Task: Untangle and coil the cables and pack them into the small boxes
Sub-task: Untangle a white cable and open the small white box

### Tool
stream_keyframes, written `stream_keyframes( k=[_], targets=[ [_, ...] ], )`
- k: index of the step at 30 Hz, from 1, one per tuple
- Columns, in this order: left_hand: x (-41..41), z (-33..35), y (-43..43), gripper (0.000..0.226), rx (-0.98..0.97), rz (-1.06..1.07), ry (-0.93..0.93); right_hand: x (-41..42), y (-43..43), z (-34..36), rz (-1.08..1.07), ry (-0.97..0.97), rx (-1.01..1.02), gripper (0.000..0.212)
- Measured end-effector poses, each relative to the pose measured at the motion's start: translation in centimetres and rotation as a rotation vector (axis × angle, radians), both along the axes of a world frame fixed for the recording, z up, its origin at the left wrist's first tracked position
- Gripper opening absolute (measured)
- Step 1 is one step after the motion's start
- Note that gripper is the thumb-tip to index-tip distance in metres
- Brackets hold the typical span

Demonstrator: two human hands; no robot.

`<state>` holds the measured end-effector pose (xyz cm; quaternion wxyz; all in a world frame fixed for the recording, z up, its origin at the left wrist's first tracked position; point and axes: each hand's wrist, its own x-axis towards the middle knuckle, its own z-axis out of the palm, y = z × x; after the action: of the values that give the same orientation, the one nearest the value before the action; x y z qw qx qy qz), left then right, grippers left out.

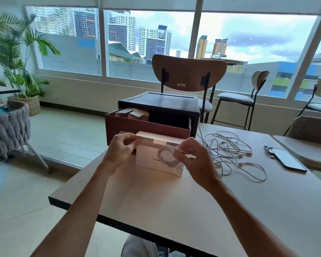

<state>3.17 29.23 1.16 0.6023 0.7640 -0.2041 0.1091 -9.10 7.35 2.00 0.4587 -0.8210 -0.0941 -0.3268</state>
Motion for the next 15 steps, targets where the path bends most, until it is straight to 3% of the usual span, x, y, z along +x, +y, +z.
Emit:
stream_keyframes(
  k=[4, 15],
  targets=[
    [0.2, 0.4, -0.8, 0.030, -0.021, -0.121, 0.008, 1.4, -0.1, 1.1, -0.099, -0.129, 0.068, 0.019],
    [1.3, -0.3, -0.8, 0.060, 0.151, -0.314, 0.065, 4.4, 0.0, 2.4, -0.060, -0.127, 0.031, 0.019]
  ],
)
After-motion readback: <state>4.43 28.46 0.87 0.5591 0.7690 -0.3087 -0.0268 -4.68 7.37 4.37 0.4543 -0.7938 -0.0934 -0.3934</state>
